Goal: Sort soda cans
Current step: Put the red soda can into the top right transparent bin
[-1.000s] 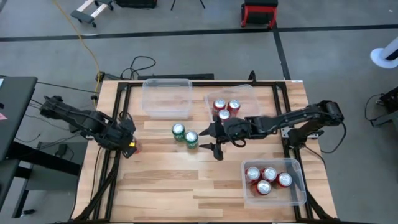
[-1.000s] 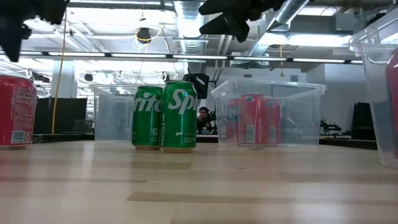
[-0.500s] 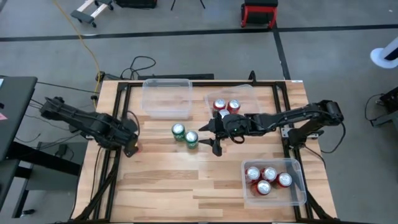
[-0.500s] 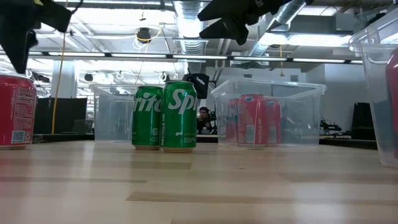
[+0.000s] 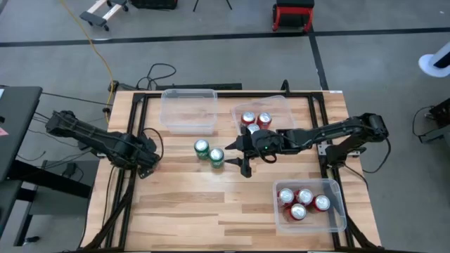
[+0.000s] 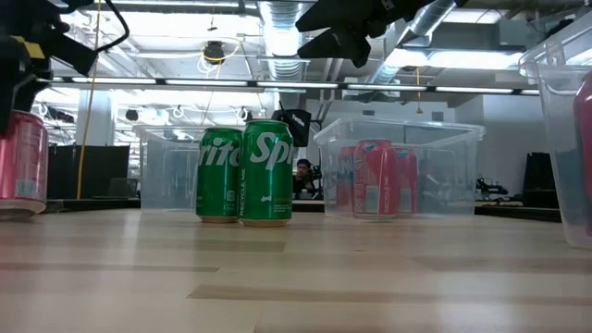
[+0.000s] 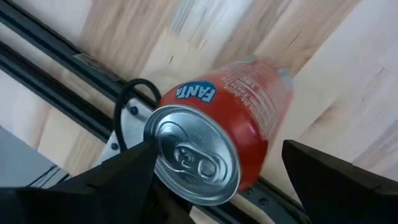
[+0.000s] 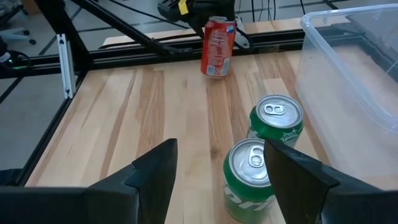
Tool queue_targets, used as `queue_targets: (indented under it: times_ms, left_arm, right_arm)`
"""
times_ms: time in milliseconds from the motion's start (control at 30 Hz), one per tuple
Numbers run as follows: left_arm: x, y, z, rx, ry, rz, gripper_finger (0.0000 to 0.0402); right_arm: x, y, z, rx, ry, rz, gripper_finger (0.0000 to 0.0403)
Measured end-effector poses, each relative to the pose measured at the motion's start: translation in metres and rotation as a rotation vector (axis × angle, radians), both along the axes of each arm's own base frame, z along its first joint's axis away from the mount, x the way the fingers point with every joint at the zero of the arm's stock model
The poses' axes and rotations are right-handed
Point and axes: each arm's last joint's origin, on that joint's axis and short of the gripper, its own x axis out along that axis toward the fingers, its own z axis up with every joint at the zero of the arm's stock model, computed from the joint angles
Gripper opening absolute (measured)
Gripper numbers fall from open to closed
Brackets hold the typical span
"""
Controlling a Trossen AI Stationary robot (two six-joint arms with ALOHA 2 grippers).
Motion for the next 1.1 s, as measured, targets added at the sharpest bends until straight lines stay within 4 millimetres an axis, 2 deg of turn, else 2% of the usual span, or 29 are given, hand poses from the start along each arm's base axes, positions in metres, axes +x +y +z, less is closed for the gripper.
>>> queue_targets:
  times_ms: [133, 367, 567, 733, 933, 1000, 1100]
  left_arm:
    - [0.003, -0.001, -0.003, -0.019, -0.026, -0.027, 0.0344]
    - [0.018, -0.006, -0.002, -0.064, -0.167, -0.065, 0.0344]
    - [0.043, -0.013, -0.007, -0.058, -0.296, -0.098, 0.0343]
    - [0.054, -0.018, -0.016, -0.062, -0.213, -0.141, 0.0343]
    - [0.045, -0.024, -0.024, -0.086, -0.005, -0.332, 0.0343]
    - [0.046, -0.027, -0.027, -0.076, -0.008, -0.445, 0.0343]
    - [0.057, -0.029, -0.033, 0.04, -0.059, -0.619, 0.0343]
  right_arm:
    - [0.0, 0.0, 0.0, 0.0, 0.0, 0.0, 0.026]
    - [0.0, 0.0, 0.0, 0.0, 0.0, -0.001, 0.026]
    - [0.0, 0.0, 0.0, 0.002, 0.0, -0.002, 0.026]
    - [0.0, 0.0, 0.0, 0.014, 0.0, -0.008, 0.026]
    - [0.0, 0.0, 0.0, 0.016, 0.0, -0.008, 0.026]
    - [0.0, 0.0, 0.0, 0.016, 0.0, -0.008, 0.026]
    - [0.0, 0.0, 0.0, 0.016, 0.0, -0.007, 0.026]
